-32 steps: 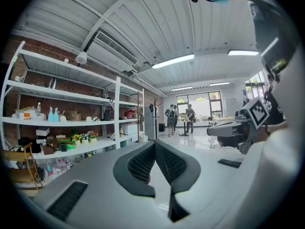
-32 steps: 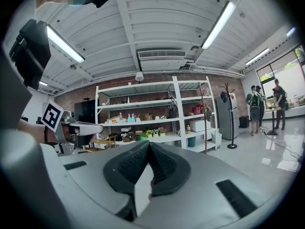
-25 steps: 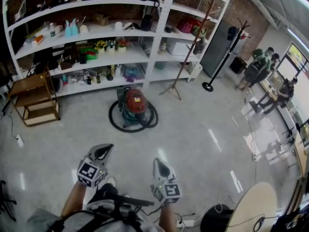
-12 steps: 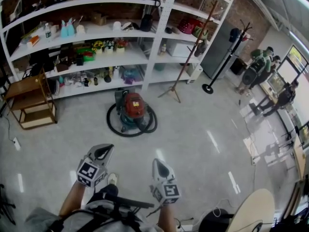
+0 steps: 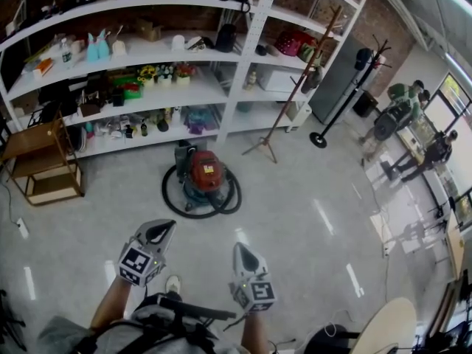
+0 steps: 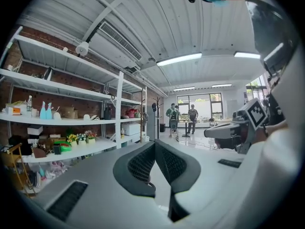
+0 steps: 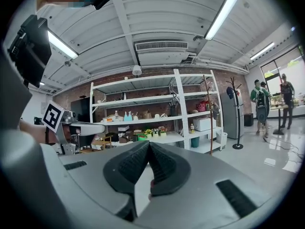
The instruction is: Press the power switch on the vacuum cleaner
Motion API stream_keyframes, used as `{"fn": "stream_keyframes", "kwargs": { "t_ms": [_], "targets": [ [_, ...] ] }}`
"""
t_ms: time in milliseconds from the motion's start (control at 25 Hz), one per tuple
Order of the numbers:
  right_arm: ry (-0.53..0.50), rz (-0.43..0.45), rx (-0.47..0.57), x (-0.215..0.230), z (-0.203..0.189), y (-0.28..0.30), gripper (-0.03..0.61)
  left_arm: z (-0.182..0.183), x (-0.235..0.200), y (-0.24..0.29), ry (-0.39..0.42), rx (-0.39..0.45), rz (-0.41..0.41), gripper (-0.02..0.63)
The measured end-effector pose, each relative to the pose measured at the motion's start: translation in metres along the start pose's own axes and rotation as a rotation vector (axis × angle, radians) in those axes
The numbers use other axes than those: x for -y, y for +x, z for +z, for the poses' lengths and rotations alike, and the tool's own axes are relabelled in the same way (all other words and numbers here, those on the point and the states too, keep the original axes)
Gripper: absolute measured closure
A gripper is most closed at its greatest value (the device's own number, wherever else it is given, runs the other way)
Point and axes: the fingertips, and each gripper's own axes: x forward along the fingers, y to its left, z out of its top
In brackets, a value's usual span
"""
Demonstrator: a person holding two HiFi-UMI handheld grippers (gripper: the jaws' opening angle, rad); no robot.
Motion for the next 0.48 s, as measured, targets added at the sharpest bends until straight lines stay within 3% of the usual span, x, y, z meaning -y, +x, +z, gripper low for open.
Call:
{"fn": "stream_keyframes", "kwargs": {
  "t_ms": [480],
  "targets": [
    [0.004,0.000,-0.022,-0.012,0.007,0.088,0.568,-0.012,-0.085,0.030,-0.030,-0.014,-0.003,0.604]
  ]
}}
